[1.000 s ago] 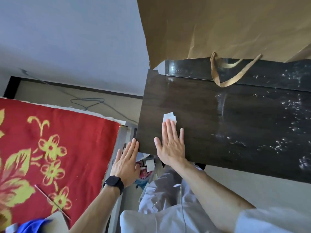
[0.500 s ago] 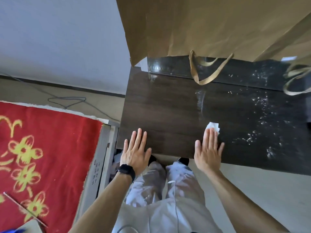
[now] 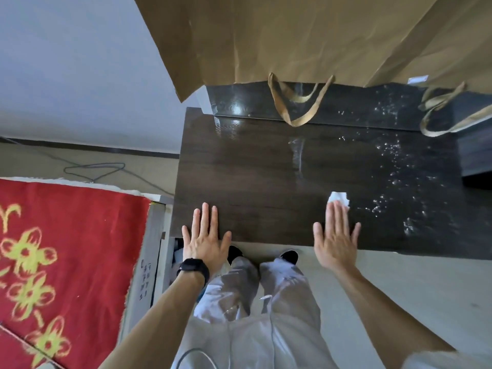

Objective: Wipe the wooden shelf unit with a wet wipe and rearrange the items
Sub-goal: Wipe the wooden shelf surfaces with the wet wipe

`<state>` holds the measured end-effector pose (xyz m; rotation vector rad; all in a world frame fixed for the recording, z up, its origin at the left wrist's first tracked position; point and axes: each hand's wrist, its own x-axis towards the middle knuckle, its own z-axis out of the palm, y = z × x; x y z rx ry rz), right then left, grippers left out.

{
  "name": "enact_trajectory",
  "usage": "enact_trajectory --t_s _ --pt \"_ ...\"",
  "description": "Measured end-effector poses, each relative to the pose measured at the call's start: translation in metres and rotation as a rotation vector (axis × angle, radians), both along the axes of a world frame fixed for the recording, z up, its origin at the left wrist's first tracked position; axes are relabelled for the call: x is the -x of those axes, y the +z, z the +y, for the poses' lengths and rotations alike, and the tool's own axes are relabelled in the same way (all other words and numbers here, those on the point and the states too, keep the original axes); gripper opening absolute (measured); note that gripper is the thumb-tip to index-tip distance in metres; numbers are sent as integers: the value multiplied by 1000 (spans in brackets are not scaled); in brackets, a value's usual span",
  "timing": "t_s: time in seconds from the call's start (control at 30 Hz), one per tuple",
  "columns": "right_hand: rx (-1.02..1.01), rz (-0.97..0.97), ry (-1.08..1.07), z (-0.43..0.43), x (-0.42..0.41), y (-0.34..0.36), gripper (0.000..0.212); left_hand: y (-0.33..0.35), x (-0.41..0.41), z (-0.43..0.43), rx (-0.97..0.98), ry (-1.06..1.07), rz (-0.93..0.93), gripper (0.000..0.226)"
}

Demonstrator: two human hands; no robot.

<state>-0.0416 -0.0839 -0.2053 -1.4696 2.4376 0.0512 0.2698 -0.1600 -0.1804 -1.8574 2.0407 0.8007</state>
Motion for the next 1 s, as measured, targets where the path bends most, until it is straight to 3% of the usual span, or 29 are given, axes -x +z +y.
enact_trajectory --t_s 0.07,0.13,0.3,0.37,0.43,0.5,0.6,0.67,0.8,0.87,0.93,1.0 --pt "-13 -18 -150 3 13 2 71 1 8 -2 36 33 8 74" --pt "4 -15 -151 -10 -16 1 74 2 14 -6 64 30 0 73" --pt "63 -113 455 -43 -113 -1 65 -3 19 -22 84 -67 -9 76" --pt "71 -123 542 -44 -97 -2 63 -5 17 -30 91 -99 -12 76" --pt "39 -56 389 -32 -57 -5 64 -7 17 -34 72 -103 -4 76" --pt "4 10 90 -16 -6 -6 66 -8 18 -33 58 -85 15 75" --pt "-6 -30 -248 -11 23 0 71 -8 21 -32 62 -62 19 75" --pt "14 -3 -204 -21 -8 2 73 -7 23 -32 61 -58 17 75" --pt "50 -109 401 -52 -107 0 66 -8 21 -34 34 -69 -14 75" --pt "72 -135 546 -79 -112 -1 63 -8 21 -34 23 -80 -28 74" --pt "78 -97 488 -93 -79 -5 62 -7 21 -35 13 -80 -31 74" --pt "26 -22 243 -89 -26 -7 64 -7 21 -35 18 -76 -28 74"
